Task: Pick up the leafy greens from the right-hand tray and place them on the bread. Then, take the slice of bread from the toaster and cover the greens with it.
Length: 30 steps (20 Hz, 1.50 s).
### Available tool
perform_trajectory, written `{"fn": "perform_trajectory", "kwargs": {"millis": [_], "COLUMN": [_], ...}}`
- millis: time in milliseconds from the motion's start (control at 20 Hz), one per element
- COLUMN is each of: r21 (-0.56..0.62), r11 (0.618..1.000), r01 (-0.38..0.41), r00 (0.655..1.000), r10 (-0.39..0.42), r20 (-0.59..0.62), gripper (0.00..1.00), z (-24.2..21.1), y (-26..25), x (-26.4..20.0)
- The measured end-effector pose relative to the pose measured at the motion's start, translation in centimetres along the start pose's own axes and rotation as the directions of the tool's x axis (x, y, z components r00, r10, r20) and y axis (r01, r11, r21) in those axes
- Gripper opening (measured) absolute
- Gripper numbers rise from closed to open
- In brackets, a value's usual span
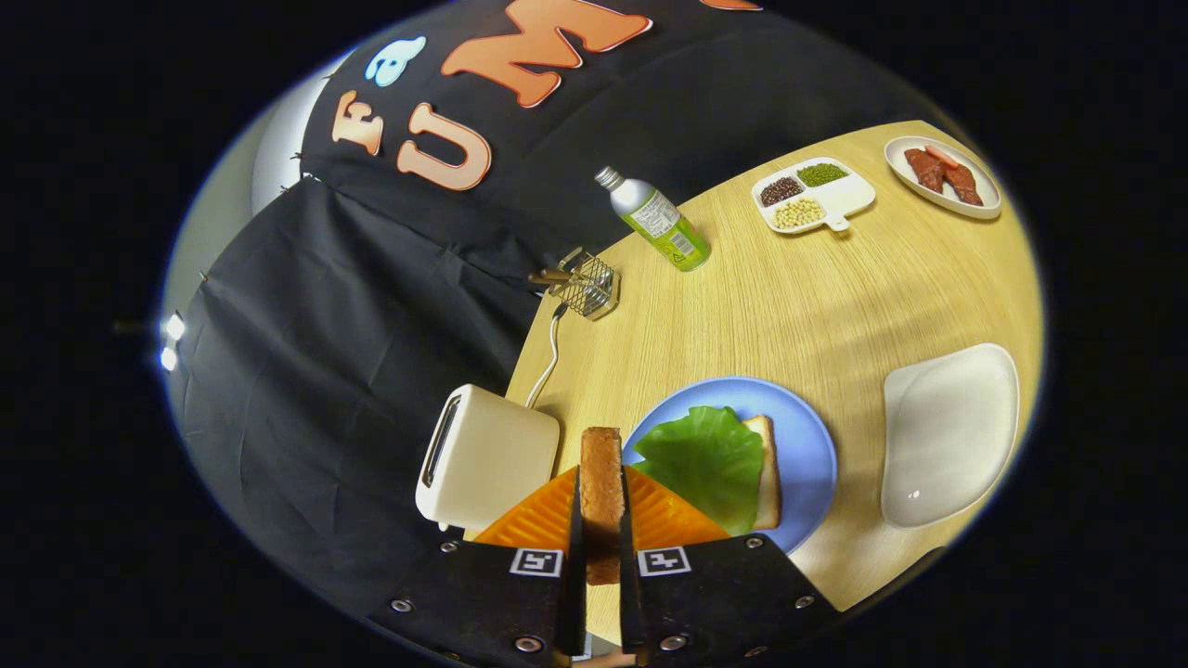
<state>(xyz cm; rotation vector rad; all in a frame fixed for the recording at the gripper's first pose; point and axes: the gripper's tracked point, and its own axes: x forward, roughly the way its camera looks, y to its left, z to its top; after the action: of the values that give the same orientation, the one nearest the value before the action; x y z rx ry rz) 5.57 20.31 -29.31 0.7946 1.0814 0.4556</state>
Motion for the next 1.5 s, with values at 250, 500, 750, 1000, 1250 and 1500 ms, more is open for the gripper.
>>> {"fn": "perform_trajectory", "kwargs": {"millis": [250,500,750,1000,1250,1500], "r21": [-0.013,-0.015,-0.111,-0.226,-0.279,-0.355], "r11": [1.000,1.000,0.990,0.958,0.930,0.883], "r01": [0.012,0.022,0.084,0.176,0.240,0.308], "r00": [1.000,1.000,0.996,0.984,0.970,0.943], "r10": [-0.012,-0.022,-0.080,-0.166,-0.220,-0.235], "r20": [0.005,0.011,0.045,0.064,0.098,0.235], "gripper": [0.15,0.15,0.19,0.43,0.63,0.85], "z": [-0.1,-0.5,-0.2,-0.7,-0.1,2.8], "y": [-2.0,-3.8,-5.6,-7.7,-8.9,-7.8], "x": [1.3,2.4,2.4,3.6,3.4,0.7]}}
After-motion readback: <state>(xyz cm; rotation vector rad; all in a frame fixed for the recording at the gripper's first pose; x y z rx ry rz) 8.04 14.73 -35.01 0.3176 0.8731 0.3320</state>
